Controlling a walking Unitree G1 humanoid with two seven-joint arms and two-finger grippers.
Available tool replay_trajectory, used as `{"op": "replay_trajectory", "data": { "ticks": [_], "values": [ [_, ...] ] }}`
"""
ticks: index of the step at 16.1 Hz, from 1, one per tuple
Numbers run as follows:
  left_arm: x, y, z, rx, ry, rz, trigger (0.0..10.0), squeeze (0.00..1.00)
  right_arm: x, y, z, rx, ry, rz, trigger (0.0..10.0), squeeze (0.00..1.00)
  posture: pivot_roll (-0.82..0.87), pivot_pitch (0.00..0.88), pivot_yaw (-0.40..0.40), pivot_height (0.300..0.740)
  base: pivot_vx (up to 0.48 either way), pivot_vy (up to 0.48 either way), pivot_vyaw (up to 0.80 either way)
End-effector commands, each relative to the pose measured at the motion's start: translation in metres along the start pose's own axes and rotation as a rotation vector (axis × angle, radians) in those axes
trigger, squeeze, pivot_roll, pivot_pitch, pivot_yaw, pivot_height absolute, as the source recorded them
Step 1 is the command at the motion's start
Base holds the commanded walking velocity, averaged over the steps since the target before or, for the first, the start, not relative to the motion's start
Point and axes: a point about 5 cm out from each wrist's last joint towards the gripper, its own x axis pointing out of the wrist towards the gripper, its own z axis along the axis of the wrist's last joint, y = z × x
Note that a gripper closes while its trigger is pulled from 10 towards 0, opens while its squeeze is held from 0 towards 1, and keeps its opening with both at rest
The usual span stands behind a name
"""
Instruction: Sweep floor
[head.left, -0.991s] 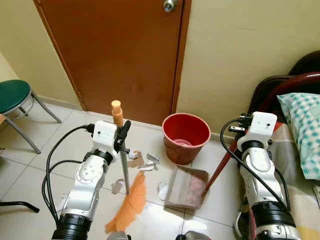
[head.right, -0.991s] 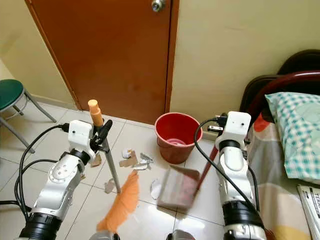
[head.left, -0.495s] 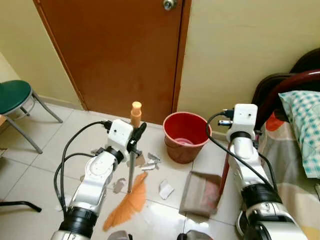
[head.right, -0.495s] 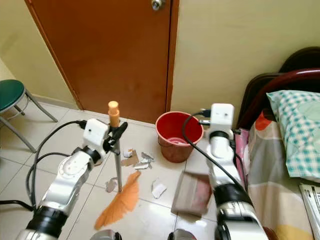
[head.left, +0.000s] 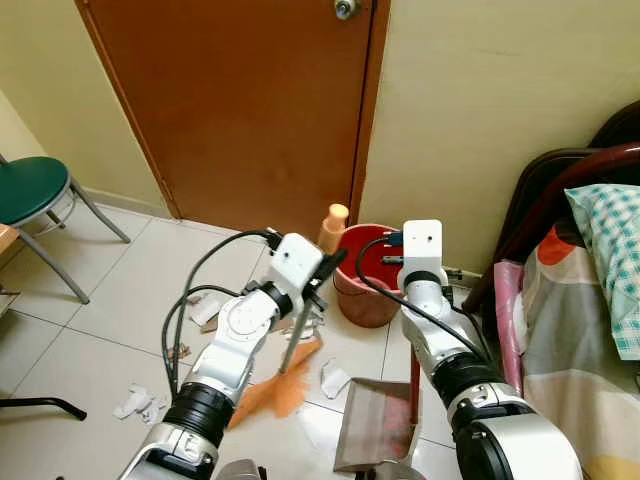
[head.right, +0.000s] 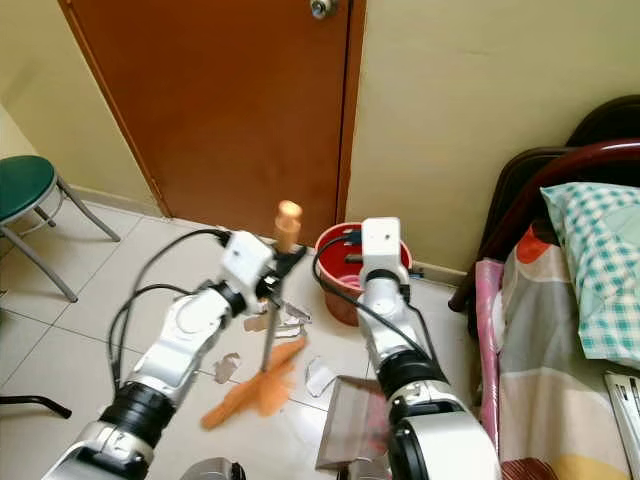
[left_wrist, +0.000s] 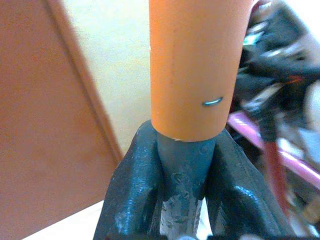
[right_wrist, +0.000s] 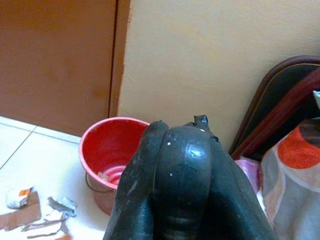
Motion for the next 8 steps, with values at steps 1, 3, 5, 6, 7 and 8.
{"op": "replay_trajectory", "data": {
  "ticks": [1, 3, 5, 6, 7, 8],
  "values": [
    [0.008, -0.012, 0.009, 0.01, -0.035, -0.083, 10.0, 0.0, 0.001, 0.005, 0.008, -0.023, -0.04, 0.023, 10.0, 0.0, -0.02, 0.059, 0.013, 0.74, 0.0, 0.0, 0.0],
    [0.012, -0.026, 0.013, -0.053, -0.063, -0.18, 10.0, 0.0, 0.0, 0.006, 0.005, -0.023, -0.037, 0.025, 10.0, 0.0, -0.02, 0.06, 0.014, 0.74, 0.0, 0.0, 0.0],
    [0.01, -0.039, 0.018, -0.109, -0.088, -0.29, 10.0, 0.0, 0.0, 0.004, 0.004, -0.044, -0.057, 0.023, 10.0, 0.0, -0.02, 0.062, 0.013, 0.74, 0.0, 0.0, 0.0],
    [0.006, -0.043, 0.021, -0.145, -0.093, -0.345, 10.0, 0.0, 0.0, 0.0, 0.006, -0.054, -0.082, 0.014, 10.0, 0.0, -0.03, 0.065, 0.013, 0.74, 0.0, 0.0, 0.0],
    [0.003, -0.043, 0.023, -0.169, -0.098, -0.355, 10.0, 0.0, 0.0, -0.003, 0.007, -0.055, -0.095, 0.007, 10.0, 0.0, -0.03, 0.065, 0.013, 0.74, 0.0, 0.0, 0.0],
    [0.002, -0.042, 0.024, -0.197, -0.102, -0.352, 10.0, 0.0, 0.0, -0.004, 0.007, -0.059, -0.101, 0.005, 10.0, 0.0, -0.03, 0.065, 0.013, 0.74, 0.0, 0.0, 0.0]
  ]
}}
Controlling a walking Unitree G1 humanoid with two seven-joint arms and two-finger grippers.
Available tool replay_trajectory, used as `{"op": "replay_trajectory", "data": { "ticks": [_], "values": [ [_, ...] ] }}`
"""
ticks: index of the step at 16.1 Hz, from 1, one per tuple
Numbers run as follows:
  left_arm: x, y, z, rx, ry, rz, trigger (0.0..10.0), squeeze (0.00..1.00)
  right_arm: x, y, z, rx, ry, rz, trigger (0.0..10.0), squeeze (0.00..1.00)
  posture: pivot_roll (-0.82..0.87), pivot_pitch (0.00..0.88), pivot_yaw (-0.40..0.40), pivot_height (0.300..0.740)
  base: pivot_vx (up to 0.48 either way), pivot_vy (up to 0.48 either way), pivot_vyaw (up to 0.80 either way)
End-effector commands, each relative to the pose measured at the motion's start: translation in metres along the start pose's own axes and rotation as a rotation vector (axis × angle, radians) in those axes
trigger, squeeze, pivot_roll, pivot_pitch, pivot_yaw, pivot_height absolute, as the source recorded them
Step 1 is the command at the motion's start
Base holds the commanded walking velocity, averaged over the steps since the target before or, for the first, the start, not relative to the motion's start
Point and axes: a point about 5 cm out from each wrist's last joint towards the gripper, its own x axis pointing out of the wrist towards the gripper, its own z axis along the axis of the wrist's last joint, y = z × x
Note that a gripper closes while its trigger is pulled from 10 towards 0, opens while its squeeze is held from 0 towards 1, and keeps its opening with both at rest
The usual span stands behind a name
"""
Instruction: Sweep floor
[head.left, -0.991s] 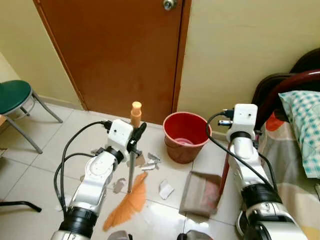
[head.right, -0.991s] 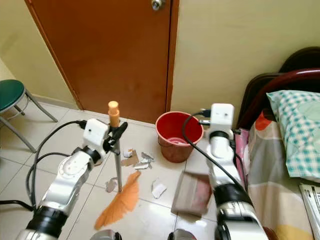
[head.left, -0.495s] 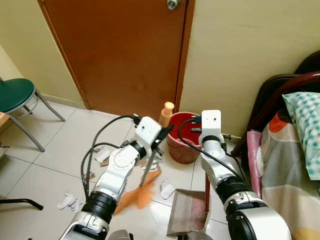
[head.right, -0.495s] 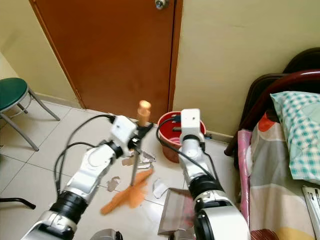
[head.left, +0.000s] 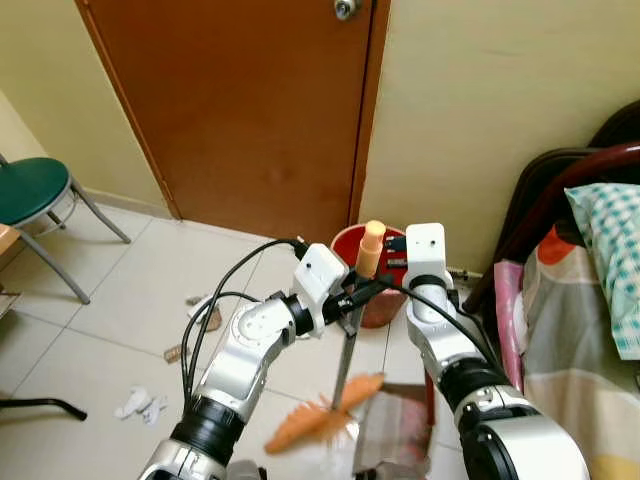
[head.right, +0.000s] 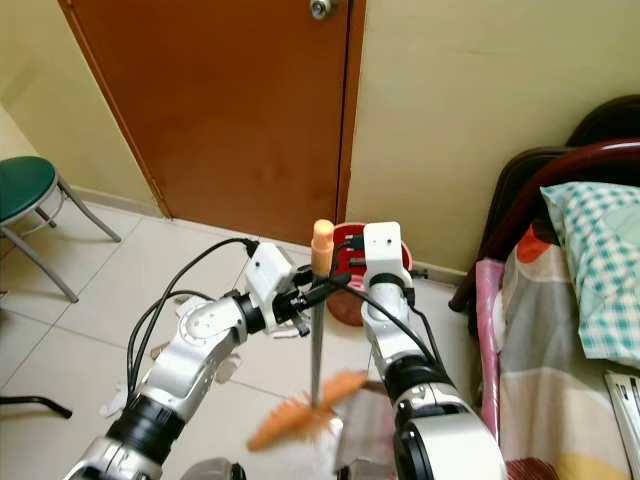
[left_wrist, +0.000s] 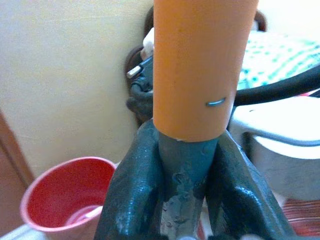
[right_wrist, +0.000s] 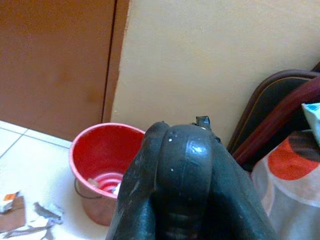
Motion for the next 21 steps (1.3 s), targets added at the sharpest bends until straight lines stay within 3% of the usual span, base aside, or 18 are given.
{"op": "replay_trajectory", "data": {
  "ticks": [1, 4, 6, 7, 8, 11, 13, 18, 21],
  "values": [
    [0.001, -0.005, 0.014, -0.107, -0.075, -0.033, 10.0, 0.0, 0.001, 0.0, 0.01, -0.022, -0.075, 0.01, 10.0, 0.0, -0.02, 0.069, 0.014, 0.74, 0.0, 0.0, 0.0],
    [-0.027, 0.024, 0.021, -0.269, -0.144, 0.183, 10.0, 0.0, -0.001, -0.011, 0.005, 0.018, -0.084, 0.004, 10.0, 0.0, -0.02, 0.078, 0.012, 0.74, 0.0, 0.0, 0.0],
    [-0.062, 0.058, 0.017, -0.349, -0.177, 0.451, 10.0, 0.0, -0.003, -0.019, -0.001, 0.047, -0.078, 0.02, 10.0, 0.0, -0.01, 0.086, 0.006, 0.74, 0.0, 0.0, 0.0],
    [-0.083, 0.073, 0.015, -0.344, -0.178, 0.583, 10.0, 0.0, -0.003, -0.023, -0.003, 0.06, -0.073, 0.023, 10.0, 0.0, -0.01, 0.089, 0.003, 0.74, 0.0, 0.0, 0.0],
    [-0.093, 0.079, 0.014, -0.33, -0.175, 0.637, 10.0, 0.0, -0.003, -0.025, -0.004, 0.063, -0.072, 0.025, 10.0, 0.0, -0.01, 0.089, 0.003, 0.74, 0.0, 0.0, 0.0],
    [-0.146, 0.102, 0.012, -0.248, -0.157, 0.907, 10.0, 0.0, -0.005, -0.04, -0.01, 0.081, -0.061, 0.027, 10.0, 0.0, 0.01, 0.095, -0.012, 0.74, 0.0, 0.0, 0.0],
    [-0.156, 0.099, 0.009, -0.225, -0.123, 0.946, 10.0, 0.0, -0.009, -0.047, -0.015, 0.096, -0.058, 0.028, 10.0, 0.0, 0.0, 0.098, -0.018, 0.74, 0.0, 0.0, 0.0],
    [-0.146, 0.073, -0.007, -0.153, -0.005, 0.864, 10.0, 0.0, -0.033, -0.064, -0.016, 0.271, -0.128, 0.029, 10.0, 0.0, -0.03, 0.098, -0.011, 0.74, 0.0, 0.0, 0.0],
    [-0.141, 0.074, -0.002, -0.114, -0.009, 0.838, 10.0, 0.0, -0.045, -0.064, -0.021, 0.333, -0.1, 0.011, 10.0, 0.0, -0.04, 0.093, -0.005, 0.74, 0.0, 0.0, 0.0]
  ]
}}
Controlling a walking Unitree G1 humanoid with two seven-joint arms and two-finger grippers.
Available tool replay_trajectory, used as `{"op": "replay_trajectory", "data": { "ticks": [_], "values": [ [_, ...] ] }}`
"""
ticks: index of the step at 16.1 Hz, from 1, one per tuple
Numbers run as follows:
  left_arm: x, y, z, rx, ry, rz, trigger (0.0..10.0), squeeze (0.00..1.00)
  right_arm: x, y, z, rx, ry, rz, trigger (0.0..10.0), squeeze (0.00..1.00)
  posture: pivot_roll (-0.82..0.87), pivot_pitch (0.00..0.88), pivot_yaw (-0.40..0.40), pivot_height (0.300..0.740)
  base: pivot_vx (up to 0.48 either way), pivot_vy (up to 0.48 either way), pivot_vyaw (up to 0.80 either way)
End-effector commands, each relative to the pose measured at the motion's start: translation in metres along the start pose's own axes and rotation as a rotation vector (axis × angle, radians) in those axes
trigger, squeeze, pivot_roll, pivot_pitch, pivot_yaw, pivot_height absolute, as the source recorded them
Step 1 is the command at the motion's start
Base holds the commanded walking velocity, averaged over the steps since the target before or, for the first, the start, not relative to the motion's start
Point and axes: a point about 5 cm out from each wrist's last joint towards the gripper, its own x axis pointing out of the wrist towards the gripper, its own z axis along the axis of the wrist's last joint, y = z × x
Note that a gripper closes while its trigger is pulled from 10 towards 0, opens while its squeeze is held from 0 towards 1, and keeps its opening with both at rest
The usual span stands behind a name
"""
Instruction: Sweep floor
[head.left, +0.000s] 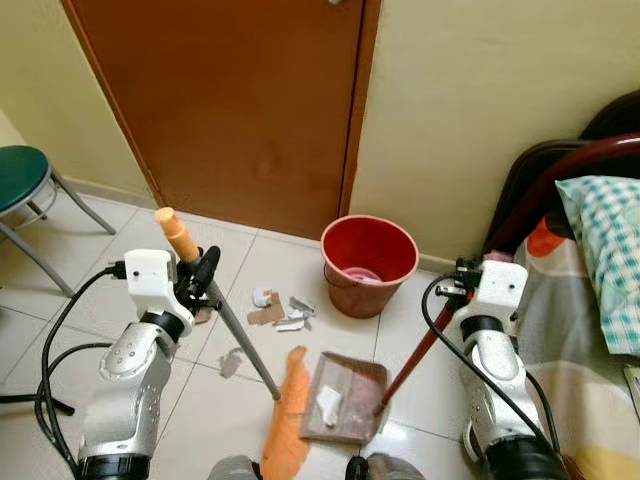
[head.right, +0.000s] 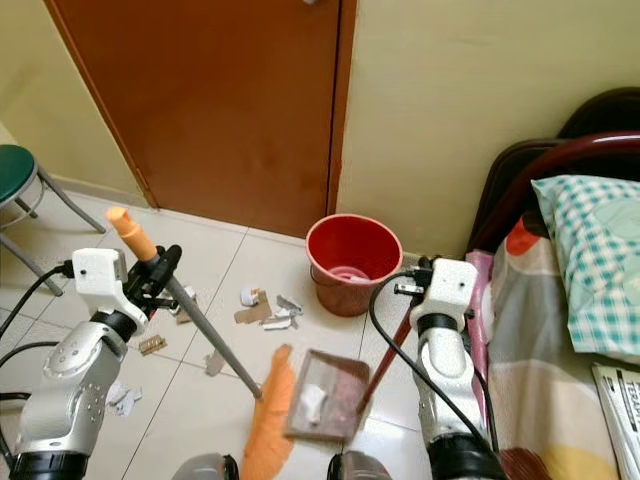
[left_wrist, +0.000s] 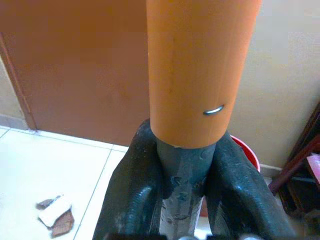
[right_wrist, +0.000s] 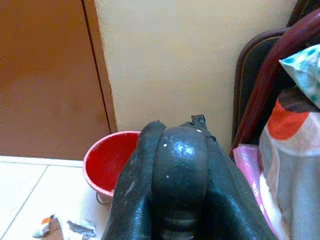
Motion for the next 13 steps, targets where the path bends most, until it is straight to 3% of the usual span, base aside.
{"op": "replay_trajectory", "data": {
  "ticks": [1, 13],
  "values": [
    [0.0024, -0.0017, 0.0074, 0.039, -0.024, -0.018, 10.0, 0.0, -0.0001, 0.0002, 0.0078, 0.009, -0.023, 0.005, 10.0, 0.0, -0.04, 0.092, -0.003, 0.74, 0.0, 0.0, -0.54],
    [0.0063, -0.0109, 0.0037, 0.029, -0.02, -0.054, 10.0, 0.0, 0.0014, 0.003, 0.0087, 0.012, 0.004, 0.018, 10.0, 0.0, -0.05, 0.059, 0.005, 0.74, 0.0, 0.395, -0.76]
  ]
}}
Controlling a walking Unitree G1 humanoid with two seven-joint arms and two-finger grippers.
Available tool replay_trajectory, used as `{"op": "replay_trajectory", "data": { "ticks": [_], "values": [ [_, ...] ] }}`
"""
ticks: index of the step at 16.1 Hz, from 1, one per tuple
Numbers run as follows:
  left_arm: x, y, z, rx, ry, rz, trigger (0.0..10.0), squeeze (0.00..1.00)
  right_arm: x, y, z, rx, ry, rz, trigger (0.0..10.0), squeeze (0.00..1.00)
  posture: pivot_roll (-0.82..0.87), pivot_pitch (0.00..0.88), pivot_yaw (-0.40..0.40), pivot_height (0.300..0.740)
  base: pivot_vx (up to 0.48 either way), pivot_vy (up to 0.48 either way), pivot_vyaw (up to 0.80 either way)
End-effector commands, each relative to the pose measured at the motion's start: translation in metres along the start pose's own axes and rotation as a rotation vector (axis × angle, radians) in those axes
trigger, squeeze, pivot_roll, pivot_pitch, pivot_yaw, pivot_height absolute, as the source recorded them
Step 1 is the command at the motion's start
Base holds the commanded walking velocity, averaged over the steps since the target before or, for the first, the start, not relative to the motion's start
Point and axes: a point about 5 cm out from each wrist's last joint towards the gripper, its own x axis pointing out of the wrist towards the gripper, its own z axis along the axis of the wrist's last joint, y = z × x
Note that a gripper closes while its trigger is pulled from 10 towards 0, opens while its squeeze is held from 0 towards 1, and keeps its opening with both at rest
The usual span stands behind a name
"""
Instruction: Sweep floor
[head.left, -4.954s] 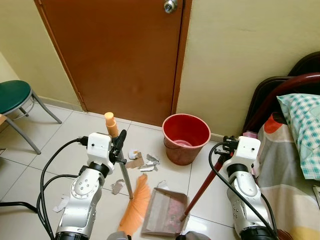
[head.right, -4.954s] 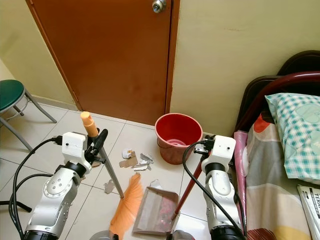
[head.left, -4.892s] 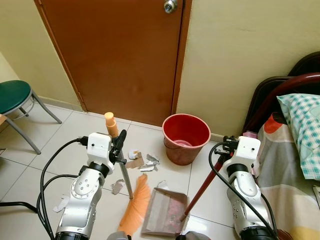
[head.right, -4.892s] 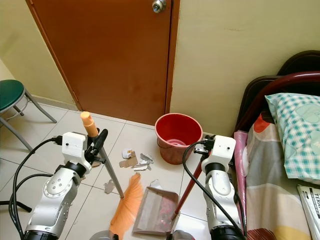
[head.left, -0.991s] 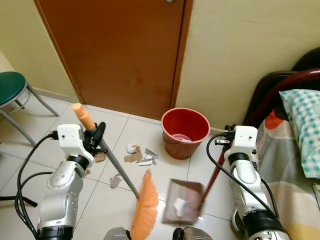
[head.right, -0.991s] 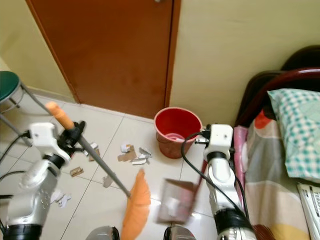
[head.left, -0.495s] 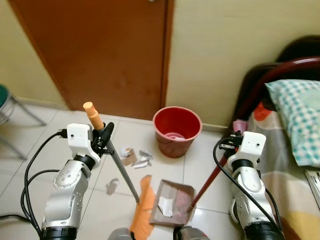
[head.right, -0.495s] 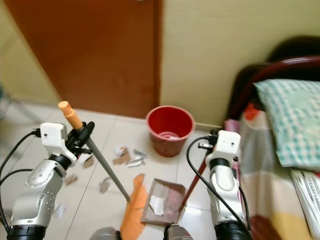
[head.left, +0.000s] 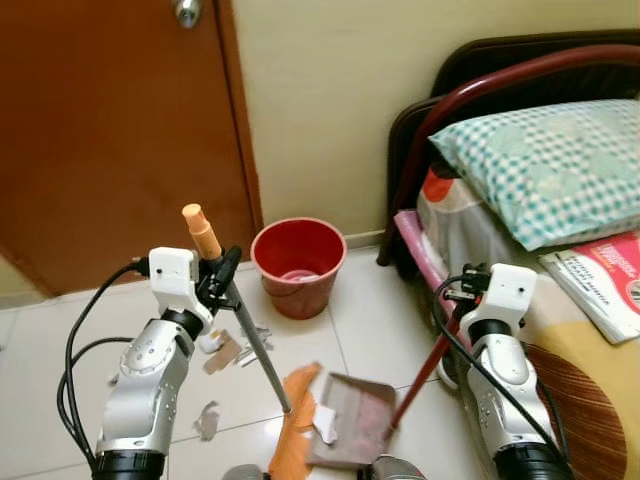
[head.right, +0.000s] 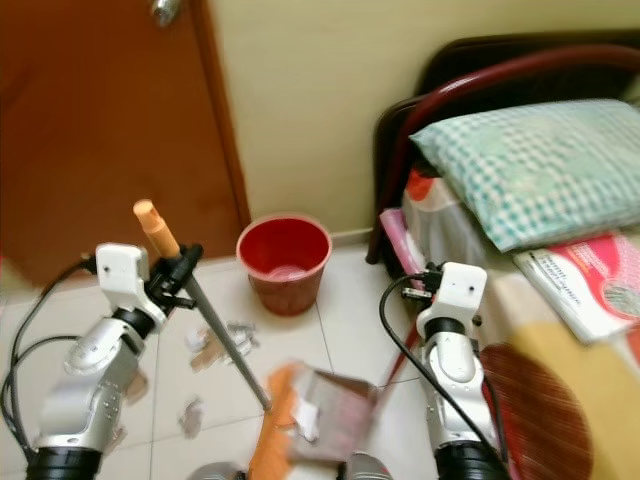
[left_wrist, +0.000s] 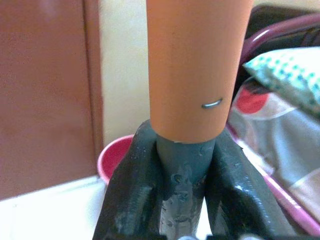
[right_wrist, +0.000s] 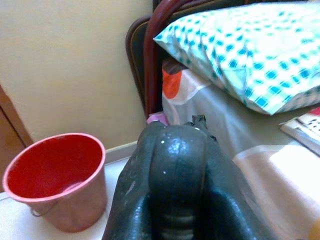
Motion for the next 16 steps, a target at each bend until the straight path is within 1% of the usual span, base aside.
{"op": "replay_trajectory", "data": {
  "ticks": [1, 3, 4, 6, 9, 12, 13, 14, 15, 16],
  "values": [
    [-0.004, 0.007, 0.002, 0.027, -0.006, 0.02, 10.0, 0.0, 0.003, 0.008, 0.008, 0.014, -0.033, 0.023, 10.0, 0.0, -0.05, 0.059, 0.005, 0.74, 0.0, 0.0, 0.0],
    [-0.004, 0.006, 0.002, 0.049, -0.007, 0.017, 10.0, 0.0, 0.004, 0.009, 0.01, 0.017, -0.038, 0.028, 10.0, 0.0, -0.05, 0.057, 0.007, 0.74, 0.0, 0.0, 0.0],
    [-0.003, 0.007, 0.002, 0.079, -0.008, 0.028, 10.0, 0.0, 0.005, 0.009, 0.013, 0.022, -0.053, 0.033, 10.0, 0.0, -0.05, 0.056, 0.009, 0.74, 0.0, 0.0, 0.0],
    [-0.003, 0.01, 0.002, 0.108, -0.015, 0.067, 10.0, 0.0, 0.008, 0.009, 0.02, 0.036, -0.078, 0.048, 10.0, 0.0, -0.05, 0.056, 0.009, 0.74, 0.0, 0.0, 0.0],
    [-0.002, 0.011, 0.002, 0.106, -0.017, 0.073, 10.0, 0.0, 0.01, 0.009, 0.021, 0.031, -0.078, 0.053, 10.0, 0.0, -0.05, 0.058, 0.011, 0.74, 0.0, 0.0, 0.0],
    [-0.001, 0.006, 0.002, 0.095, -0.021, 0.058, 10.0, 0.0, 0.013, 0.013, 0.022, 0.037, -0.076, 0.075, 10.0, 0.0, -0.05, 0.06, 0.01, 0.74, 0.0, 0.0, 0.0],
    [0.0, 0.005, 0.003, 0.054, -0.022, 0.069, 10.0, 0.0, 0.014, 0.015, 0.022, 0.035, -0.074, 0.08, 10.0, 0.0, -0.05, 0.061, 0.01, 0.74, 0.0, 0.0, 0.0],
    [0.004, 0.002, 0.009, -0.018, -0.039, 0.083, 10.0, 0.0, 0.016, 0.018, 0.02, 0.03, -0.067, 0.089, 10.0, 0.0, -0.05, 0.061, 0.01, 0.74, 0.0, 0.0, 0.0],
    [0.007, -0.001, 0.013, -0.061, -0.05, 0.087, 10.0, 0.0, 0.016, 0.02, 0.019, 0.03, -0.063, 0.094, 10.0, 0.0, -0.04, 0.061, 0.009, 0.74, 0.0, 0.0, 0.0],
    [0.011, -0.005, 0.019, -0.132, -0.068, 0.09, 10.0, 0.0, 0.017, 0.024, 0.018, 0.032, -0.06, 0.105, 10.0, 0.0, -0.04, 0.061, 0.009, 0.74, 0.0, 0.0, 0.0]
  ]
}}
